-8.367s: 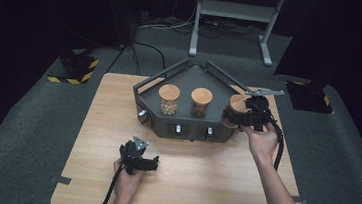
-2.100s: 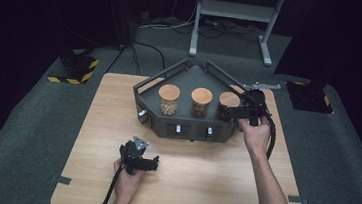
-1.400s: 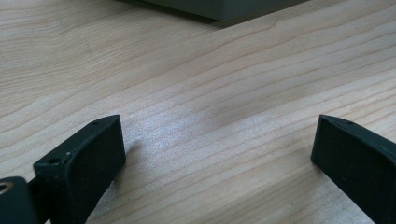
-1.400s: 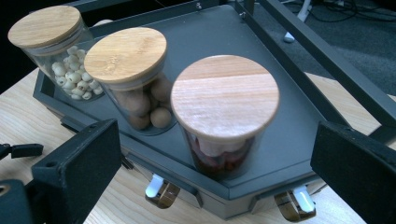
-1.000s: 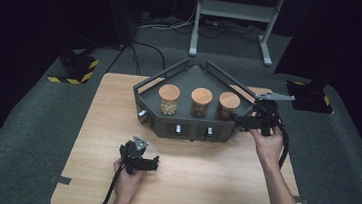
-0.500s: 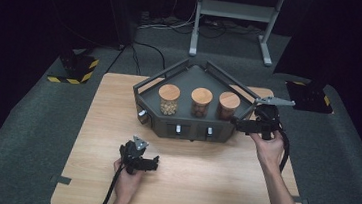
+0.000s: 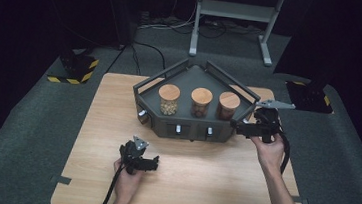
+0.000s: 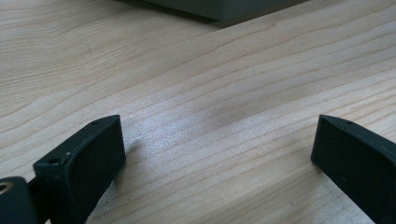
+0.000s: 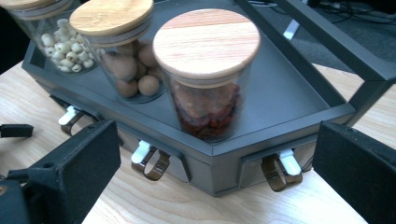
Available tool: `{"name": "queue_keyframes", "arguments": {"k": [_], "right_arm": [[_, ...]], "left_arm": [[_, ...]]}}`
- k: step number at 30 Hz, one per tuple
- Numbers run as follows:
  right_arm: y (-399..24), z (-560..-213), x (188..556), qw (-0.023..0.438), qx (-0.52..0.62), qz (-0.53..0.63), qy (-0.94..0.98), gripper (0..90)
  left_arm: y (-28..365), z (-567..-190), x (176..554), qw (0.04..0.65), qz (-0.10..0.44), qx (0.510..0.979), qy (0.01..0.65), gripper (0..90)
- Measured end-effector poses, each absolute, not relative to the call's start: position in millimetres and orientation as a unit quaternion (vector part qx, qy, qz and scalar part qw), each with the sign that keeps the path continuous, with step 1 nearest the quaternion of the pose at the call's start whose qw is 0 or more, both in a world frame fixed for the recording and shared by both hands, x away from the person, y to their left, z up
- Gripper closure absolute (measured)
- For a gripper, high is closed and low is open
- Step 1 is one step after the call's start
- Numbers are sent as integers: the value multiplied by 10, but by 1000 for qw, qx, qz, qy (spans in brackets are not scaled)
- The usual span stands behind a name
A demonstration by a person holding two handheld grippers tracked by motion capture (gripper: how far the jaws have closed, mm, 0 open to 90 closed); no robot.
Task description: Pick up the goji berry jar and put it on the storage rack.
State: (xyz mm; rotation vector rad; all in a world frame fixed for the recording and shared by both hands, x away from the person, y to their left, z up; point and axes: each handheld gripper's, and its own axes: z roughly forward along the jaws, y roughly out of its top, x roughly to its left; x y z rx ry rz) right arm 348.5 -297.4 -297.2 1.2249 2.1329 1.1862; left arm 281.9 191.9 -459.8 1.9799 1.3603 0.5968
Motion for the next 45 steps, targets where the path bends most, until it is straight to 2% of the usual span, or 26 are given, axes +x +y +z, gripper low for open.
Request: {"name": "queue_keyframes", "arguments": {"k": [15, 45], "right_arm": [[-3045, -3095, 3411, 208, 452, 429, 754, 1], [-3235, -3371, 3392, 183, 477, 429, 745, 14]], "left_arm": [[1920, -4597, 2819, 327, 228, 756, 519, 27], [1919, -4598, 2819, 327, 228, 756, 519, 27]]}}
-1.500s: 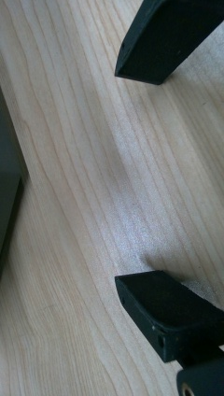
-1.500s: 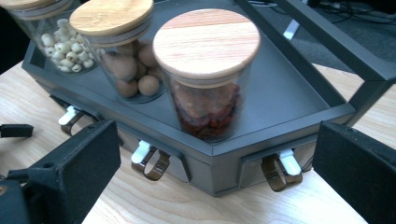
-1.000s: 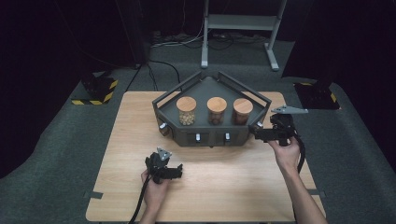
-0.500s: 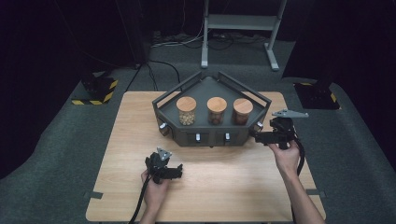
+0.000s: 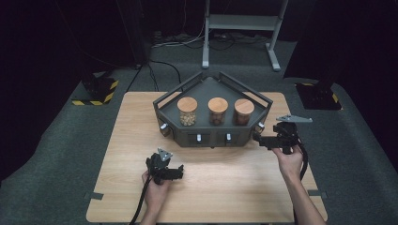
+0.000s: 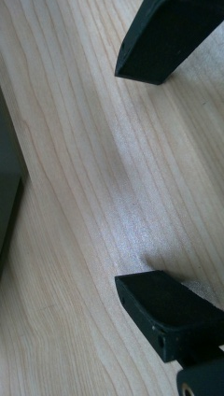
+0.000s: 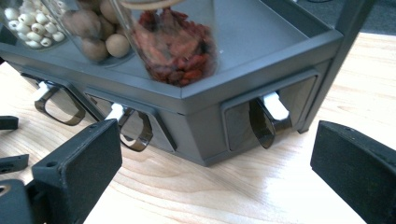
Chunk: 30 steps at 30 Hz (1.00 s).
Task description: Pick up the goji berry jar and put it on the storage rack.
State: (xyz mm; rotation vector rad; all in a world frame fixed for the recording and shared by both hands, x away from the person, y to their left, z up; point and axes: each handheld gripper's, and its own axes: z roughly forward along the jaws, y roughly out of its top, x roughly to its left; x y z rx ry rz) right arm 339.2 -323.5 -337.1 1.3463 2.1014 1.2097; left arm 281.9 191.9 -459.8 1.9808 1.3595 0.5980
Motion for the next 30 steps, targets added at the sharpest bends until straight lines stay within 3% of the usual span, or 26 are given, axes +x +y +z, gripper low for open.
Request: {"name": "queue_keyframes", "arguments": {"k": [30], "right_arm": [[-3226, -3634, 3350, 182, 482, 417, 749, 19]], "left_arm": [[1919, -4598, 2819, 327, 228, 756, 519, 27]]}}
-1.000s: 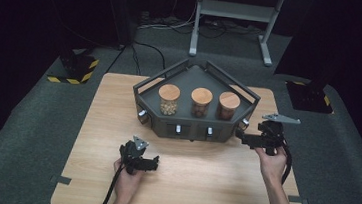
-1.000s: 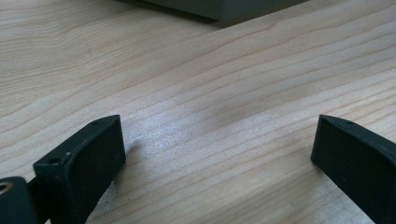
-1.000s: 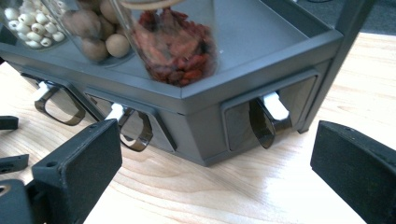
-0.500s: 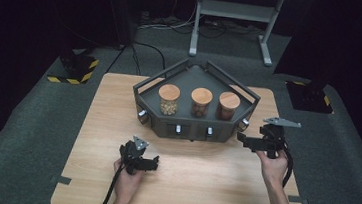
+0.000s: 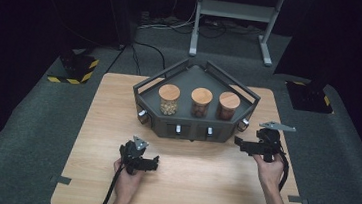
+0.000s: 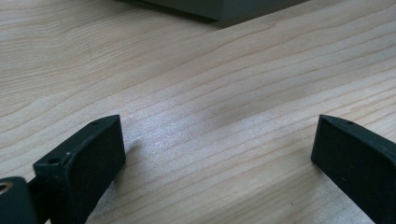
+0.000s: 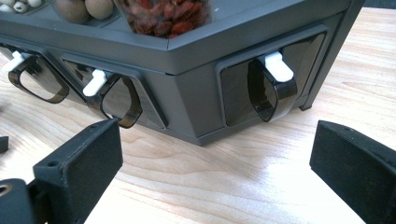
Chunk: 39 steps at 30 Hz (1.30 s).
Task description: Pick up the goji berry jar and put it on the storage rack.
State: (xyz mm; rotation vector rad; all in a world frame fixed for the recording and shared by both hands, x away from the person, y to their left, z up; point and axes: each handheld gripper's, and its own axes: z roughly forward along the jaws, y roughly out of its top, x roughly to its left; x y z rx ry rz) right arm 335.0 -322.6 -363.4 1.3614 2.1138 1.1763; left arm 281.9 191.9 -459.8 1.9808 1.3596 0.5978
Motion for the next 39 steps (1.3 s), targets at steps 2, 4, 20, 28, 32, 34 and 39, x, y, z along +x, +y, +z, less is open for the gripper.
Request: {"name": "queue_keyframes", "arguments": {"k": [2, 4, 20, 28, 32, 34, 39], "right_arm": [[-3226, -3653, 3343, 181, 483, 416, 749, 20], [-3226, -3675, 3330, 182, 484, 415, 748, 21], [-3159, -3816, 3300, 181, 480, 414, 752, 23], [-3126, -3859, 3297, 181, 482, 410, 753, 23], [-3122, -3894, 3292, 180, 483, 410, 752, 23], [-3113, -3906, 3291, 181, 483, 407, 754, 24], [-3102, -3943, 3284, 182, 485, 405, 754, 24]], "left_arm": [[1919, -4598, 2819, 327, 228, 756, 519, 27], [1919, -4598, 2818, 327, 228, 756, 519, 27], [1920, -4598, 2819, 327, 228, 756, 519, 27], [1919, -4598, 2819, 327, 228, 756, 519, 27], [1919, -4597, 2819, 327, 228, 756, 519, 27], [1919, -4598, 2819, 327, 228, 756, 519, 27], [1919, -4597, 2819, 327, 228, 756, 519, 27]]}}
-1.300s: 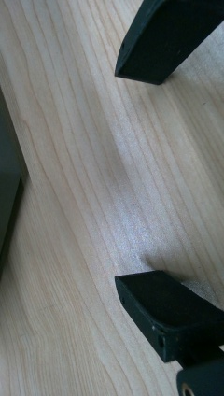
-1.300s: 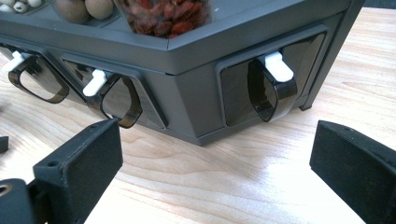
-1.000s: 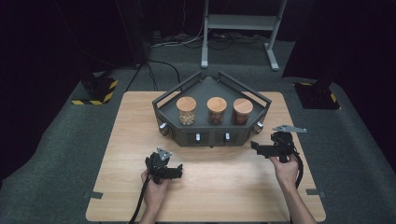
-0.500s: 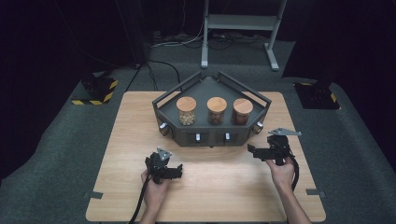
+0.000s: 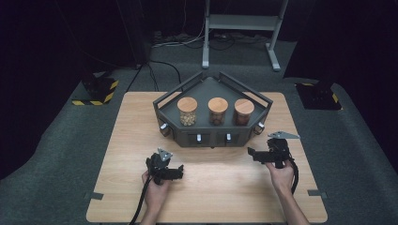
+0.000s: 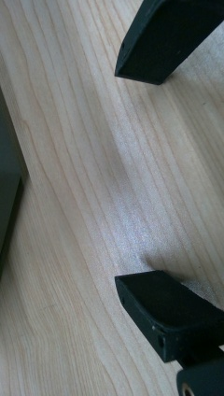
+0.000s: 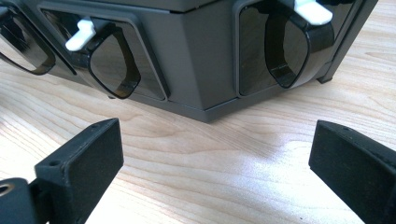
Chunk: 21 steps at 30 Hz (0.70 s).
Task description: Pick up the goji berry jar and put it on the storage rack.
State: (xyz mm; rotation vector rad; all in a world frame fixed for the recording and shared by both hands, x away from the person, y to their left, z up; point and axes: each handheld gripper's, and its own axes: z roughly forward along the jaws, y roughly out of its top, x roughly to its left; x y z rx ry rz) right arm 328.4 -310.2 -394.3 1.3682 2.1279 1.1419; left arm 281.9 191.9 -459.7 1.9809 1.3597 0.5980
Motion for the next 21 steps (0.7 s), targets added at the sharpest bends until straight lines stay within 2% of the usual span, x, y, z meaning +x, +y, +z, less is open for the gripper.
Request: {"name": "queue_keyframes", "arguments": {"k": [21], "right_arm": [[-3091, -4103, 3265, 182, 492, 393, 755, 27]], "left_arm": [[1919, -4597, 2819, 327, 228, 756, 519, 27]]}}
